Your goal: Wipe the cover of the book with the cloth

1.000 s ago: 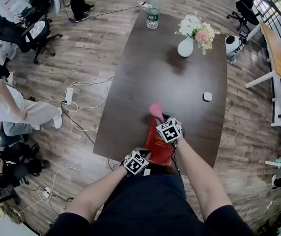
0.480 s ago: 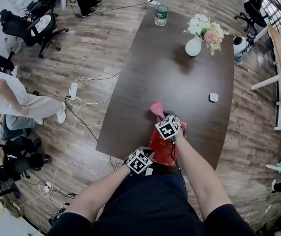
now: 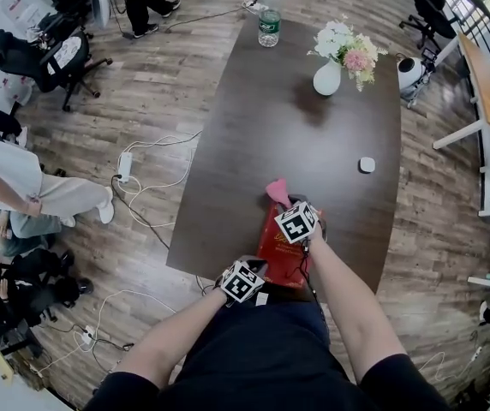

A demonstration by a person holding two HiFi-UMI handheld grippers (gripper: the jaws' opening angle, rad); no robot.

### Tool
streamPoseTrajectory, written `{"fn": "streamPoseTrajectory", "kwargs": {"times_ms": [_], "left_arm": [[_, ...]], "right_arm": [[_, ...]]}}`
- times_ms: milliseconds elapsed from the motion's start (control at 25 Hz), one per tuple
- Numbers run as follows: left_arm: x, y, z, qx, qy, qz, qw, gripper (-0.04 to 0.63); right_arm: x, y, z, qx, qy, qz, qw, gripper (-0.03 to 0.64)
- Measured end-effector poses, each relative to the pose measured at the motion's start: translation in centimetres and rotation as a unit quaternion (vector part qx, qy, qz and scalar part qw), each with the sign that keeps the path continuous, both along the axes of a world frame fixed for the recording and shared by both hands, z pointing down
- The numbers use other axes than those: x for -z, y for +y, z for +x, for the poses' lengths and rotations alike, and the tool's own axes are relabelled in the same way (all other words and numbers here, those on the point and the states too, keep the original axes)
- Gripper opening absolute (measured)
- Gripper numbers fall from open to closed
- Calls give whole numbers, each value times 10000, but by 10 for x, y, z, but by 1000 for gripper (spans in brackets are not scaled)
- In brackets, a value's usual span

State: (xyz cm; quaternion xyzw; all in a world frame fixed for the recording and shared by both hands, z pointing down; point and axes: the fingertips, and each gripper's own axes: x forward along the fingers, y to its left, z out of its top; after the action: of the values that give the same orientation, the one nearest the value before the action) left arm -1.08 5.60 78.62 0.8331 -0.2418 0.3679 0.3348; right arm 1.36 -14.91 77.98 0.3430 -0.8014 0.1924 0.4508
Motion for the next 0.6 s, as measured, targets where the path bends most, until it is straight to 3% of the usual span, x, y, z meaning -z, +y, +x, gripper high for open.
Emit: {"fn": "streamPoseTrajectory", "kwargs": {"times_ms": [600], "left_arm": [[-2,-2,0,-52,-79,26,10000,-5]], "right_arm": [[-2,6,42,-325,81,4,9994,117]]}}
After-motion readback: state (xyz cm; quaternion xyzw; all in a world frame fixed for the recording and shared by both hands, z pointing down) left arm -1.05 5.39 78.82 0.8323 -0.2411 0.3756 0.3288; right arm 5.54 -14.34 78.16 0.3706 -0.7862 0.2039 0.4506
